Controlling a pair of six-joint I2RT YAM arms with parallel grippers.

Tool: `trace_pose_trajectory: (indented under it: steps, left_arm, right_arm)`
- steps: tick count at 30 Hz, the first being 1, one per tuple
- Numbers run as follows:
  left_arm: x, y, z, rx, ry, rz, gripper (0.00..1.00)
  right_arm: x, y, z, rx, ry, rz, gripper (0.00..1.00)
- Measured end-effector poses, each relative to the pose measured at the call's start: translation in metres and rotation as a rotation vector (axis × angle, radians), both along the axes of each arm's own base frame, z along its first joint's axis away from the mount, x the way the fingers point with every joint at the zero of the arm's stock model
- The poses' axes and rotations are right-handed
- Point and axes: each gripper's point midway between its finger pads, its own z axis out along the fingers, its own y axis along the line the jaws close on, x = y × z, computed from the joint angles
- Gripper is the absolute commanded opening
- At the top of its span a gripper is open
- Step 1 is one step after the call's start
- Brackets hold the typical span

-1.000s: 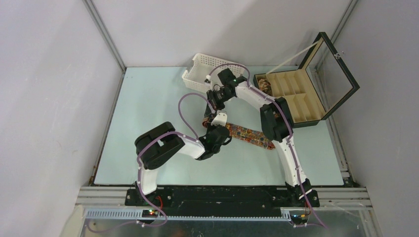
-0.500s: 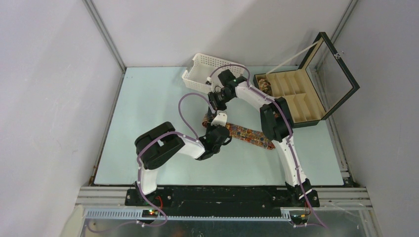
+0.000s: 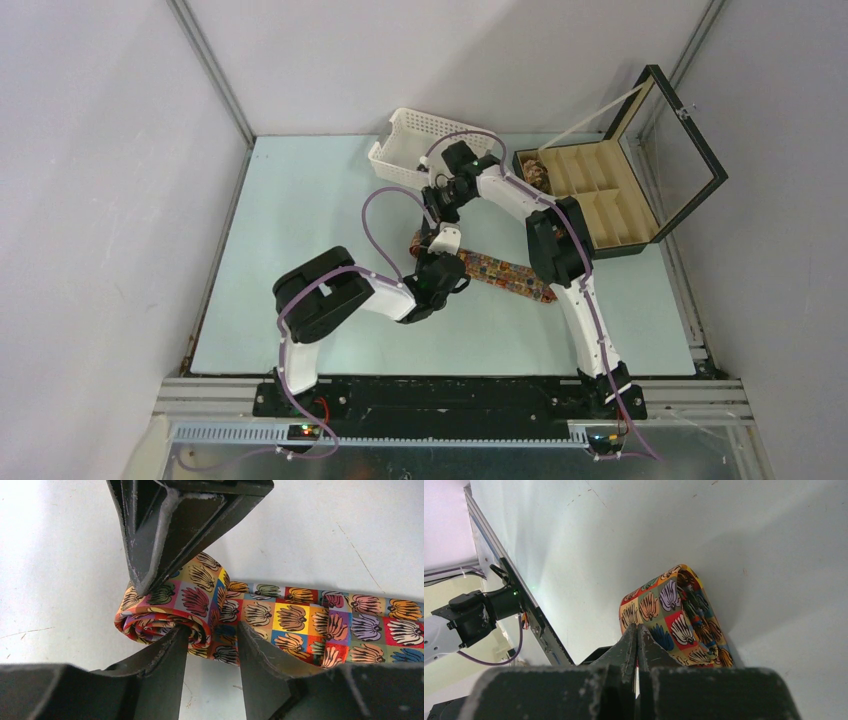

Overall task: Roll the ties
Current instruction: Roll the tie at the center of the board.

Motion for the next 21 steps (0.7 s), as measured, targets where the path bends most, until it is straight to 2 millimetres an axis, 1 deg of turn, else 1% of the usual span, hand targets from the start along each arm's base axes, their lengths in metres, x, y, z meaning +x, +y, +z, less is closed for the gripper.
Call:
trace_pose_trajectory:
  steps: [8, 15, 19, 21]
  left_arm:
    - [-0.001, 0.0, -0.001, -0.022, 0.006, 0.009, 0.52]
    - [-0.011, 0.01, -0.003, -0.05, 0.027, 0.021, 0.53]
    - [-0.015, 0.014, 0.0, -0.062, 0.03, 0.024, 0.53]
    - [-0.017, 0.015, 0.004, -0.07, 0.027, 0.023, 0.53]
  right_arm:
    - [0.001, 0.0, 0.0, 0.002, 0.002, -0.007, 0.0]
    - [0.003, 0.0, 0.001, 0.004, 0.001, -0.015, 0.0]
    - [0.004, 0.0, 0.001, 0.007, -0.004, -0.015, 0.0]
    - [0.005, 0.001, 0.001, 0.009, -0.005, -0.018, 0.0]
